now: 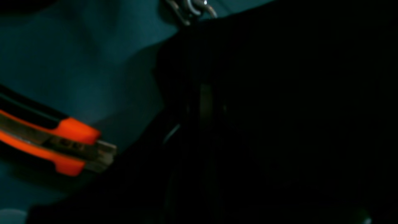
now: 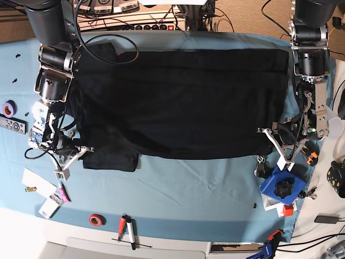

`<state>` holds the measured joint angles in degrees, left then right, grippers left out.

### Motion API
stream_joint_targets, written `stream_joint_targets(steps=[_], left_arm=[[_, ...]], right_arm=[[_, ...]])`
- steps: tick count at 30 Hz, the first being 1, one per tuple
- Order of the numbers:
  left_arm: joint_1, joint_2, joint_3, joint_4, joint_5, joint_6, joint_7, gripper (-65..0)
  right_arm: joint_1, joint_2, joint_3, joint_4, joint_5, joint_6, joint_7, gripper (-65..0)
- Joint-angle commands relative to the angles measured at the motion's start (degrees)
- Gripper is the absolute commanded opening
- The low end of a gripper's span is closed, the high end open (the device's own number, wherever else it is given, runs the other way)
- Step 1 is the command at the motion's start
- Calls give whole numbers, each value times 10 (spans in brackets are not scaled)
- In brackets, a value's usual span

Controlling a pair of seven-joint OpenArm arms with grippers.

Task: Layout the t-shirt on the table in an organized manner, then fold the t-shirt properly
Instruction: 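Fold the hem over toward the collar edge with both grippers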

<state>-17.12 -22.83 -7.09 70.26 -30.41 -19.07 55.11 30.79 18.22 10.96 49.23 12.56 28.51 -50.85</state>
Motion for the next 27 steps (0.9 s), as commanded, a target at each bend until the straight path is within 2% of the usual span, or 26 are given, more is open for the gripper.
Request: stream_joint_targets(steps=[1,5,10,13,20,26,27], left_arm=[[-11,-7,-3,14,-9,0,10,-650],[-10,-7,-25,49,-38,-5,38,-650],[-5,-7,-78,81,-95,-36,83,-650],[2,-7,-118,86,-142,-59,106,-650],[63,-7,-202,88,-250,-109,148,-650],[117,-7,-248,99,-292,-113,161,-650],[124,-7,-256,105,-298,-122,164,-650]], right_arm=[[16,13,1,23,1,1,3,-650],[16,26,1,79,26,8,-23,-650],[-1,47,11,142,83,17,-70,-650],[-34,54,43,190,116,19,-87,-650],[-136,54,134,293,209,65,-120,-650],[-222,54,190,376,255,77,-132,-650],[-235,54,197,388,264,80,-137,-650]])
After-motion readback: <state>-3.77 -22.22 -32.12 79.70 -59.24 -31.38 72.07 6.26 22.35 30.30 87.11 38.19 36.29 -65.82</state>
